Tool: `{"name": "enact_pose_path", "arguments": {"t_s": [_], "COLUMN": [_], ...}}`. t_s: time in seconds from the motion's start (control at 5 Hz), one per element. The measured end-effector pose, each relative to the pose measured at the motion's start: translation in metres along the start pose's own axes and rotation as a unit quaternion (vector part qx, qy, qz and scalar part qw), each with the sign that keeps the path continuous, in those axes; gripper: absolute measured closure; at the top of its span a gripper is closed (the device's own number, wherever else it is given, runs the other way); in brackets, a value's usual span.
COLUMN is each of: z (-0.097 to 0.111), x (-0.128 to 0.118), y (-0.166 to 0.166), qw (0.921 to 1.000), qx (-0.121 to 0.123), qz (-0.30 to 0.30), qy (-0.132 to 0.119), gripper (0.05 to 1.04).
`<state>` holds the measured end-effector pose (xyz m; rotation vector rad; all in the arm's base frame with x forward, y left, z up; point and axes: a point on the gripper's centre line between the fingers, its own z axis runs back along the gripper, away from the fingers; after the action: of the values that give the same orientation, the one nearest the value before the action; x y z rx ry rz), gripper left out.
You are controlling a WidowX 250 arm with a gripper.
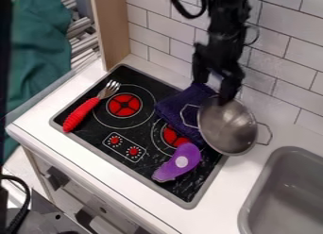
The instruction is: Put the silver pot on the left side of the purple cloth.
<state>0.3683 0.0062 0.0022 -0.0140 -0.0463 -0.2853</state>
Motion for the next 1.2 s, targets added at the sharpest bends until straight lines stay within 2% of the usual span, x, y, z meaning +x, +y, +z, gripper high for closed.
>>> {"name": "enact_pose_path", "arguments": {"t_s": [0.2, 0.4, 0.8, 1.0, 1.2], "z": [-0.012, -0.019, -0.02, -0.004, 0.017], "x": [0.0, 0.004, 0.002, 0.002, 0.0], "y": [0.007, 0.007, 0.003, -0.001, -0.008], "qw": [0.9998, 0.9996, 0.9991, 0.9993, 0.9984], "qx": [-0.011, -0.018, -0.031, -0.034, -0.039], "qz": [0.001, -0.001, -0.015, -0.019, -0.023], "qy": [0.017, 0.022, 0.026, 0.002, -0.032], "gripper": [0.079, 0.113, 0.701, 0.937, 1.031]}}
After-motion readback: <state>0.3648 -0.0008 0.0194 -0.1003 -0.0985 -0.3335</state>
